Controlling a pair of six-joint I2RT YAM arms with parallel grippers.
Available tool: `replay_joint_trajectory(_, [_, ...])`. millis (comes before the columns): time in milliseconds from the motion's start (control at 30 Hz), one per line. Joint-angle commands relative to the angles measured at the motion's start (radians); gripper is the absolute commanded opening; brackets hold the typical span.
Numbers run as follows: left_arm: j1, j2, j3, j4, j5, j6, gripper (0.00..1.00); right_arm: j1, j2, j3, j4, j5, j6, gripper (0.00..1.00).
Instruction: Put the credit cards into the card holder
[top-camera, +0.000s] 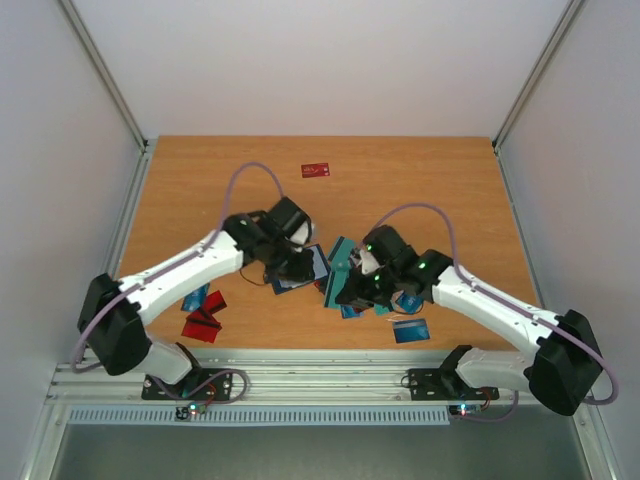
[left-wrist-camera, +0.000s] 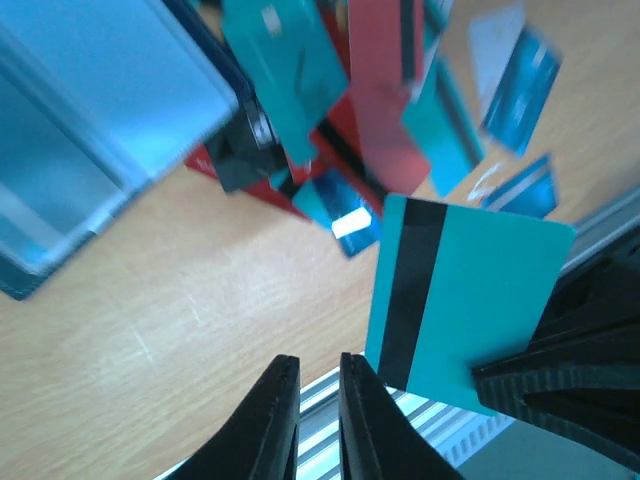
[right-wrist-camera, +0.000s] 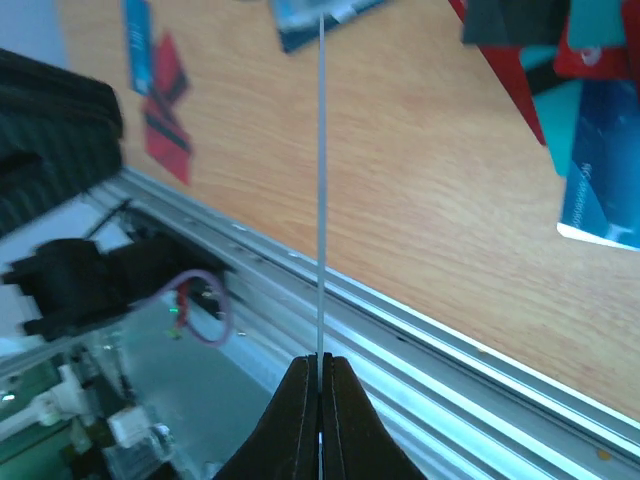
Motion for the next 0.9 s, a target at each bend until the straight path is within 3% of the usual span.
replay_joint_trajectory(0, [0.096, -0.09, 0.148, -0.157, -0.025, 0.036, 0.19, -0.097, -0.032, 0.107, -0.109, -0.173, -0.183, 0.01])
replay_joint_trajectory(133, [0.205, -0.148, 0.23, -0.178, 0.117, 0.118, 0.33, -0.166, -0.017, 0.221, -0.133, -0.268, -0.262, 0.01])
replay_joint_trajectory(233, [0.296, -0.171, 0.224, -0.12, 0.311, 0.148, 0.38, -0.203, 0.002, 0.274, -0.095, -0.351, -0.285, 0.01])
replay_joint_trajectory(467, [0.454, -0.178, 0.147, 0.112, 0.678, 0.132, 0.41, -0.23, 0.071, 0.347, 0.045, -0.502, -0.322, 0.01])
replay_joint_trajectory(567, [0.498, -0.188, 0.079, 0.317, 0.827, 0.045, 0.41, -0.247, 0.103, 0.366, 0.114, -0.582, -0.312, 0.01])
replay_joint_trajectory(867, [0.535, -0.216, -0.034, 0.571, 0.95, -0.11, 0.4, -0.263, 0.202, 0.498, 0.035, -0.707, -0.413, 0.01])
